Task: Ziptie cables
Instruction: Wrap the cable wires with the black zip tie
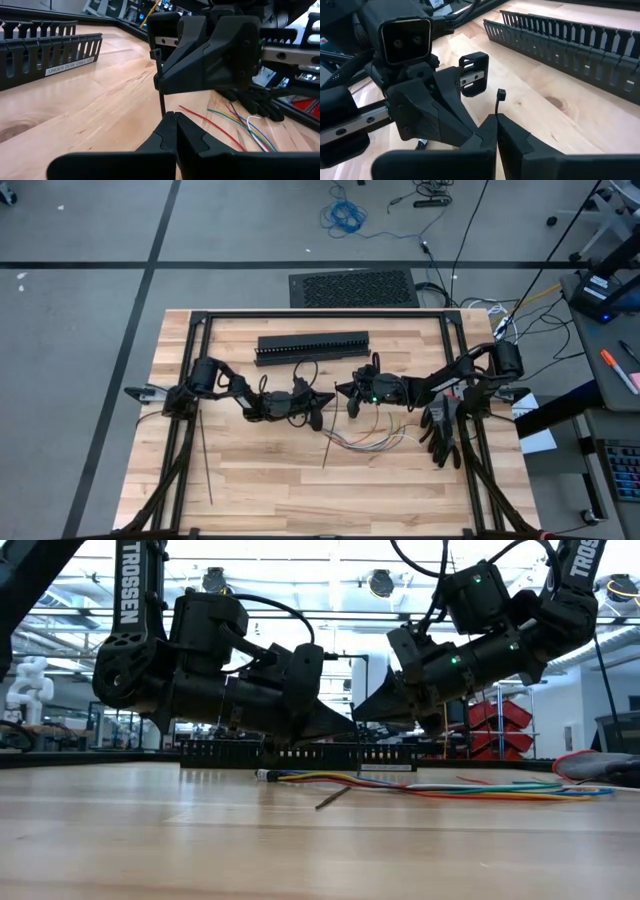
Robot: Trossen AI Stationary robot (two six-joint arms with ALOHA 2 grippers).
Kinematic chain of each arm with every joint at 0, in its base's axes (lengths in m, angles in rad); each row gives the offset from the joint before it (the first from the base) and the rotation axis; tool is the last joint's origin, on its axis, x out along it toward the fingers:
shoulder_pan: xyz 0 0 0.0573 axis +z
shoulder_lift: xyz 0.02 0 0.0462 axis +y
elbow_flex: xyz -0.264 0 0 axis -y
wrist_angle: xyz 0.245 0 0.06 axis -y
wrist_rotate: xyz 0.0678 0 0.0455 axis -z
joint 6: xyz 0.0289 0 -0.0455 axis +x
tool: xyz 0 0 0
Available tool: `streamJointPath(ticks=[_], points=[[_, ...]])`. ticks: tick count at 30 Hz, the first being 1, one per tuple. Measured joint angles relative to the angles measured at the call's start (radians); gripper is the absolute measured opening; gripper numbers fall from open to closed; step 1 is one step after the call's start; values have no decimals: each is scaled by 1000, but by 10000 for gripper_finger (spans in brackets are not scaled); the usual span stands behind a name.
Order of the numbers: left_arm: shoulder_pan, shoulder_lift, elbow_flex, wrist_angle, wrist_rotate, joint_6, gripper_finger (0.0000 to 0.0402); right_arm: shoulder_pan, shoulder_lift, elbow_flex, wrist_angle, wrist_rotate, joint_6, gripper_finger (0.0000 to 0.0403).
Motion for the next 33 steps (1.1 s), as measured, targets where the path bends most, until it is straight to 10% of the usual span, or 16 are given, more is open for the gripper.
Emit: streamJointPath(ticks=[18, 33], points=[[56, 0, 13, -34, 111, 29, 174, 0, 0, 0, 40, -59, -36, 0], [64, 0, 56, -126, 165, 106, 100, 0, 0, -1, 21, -83, -43, 0]])
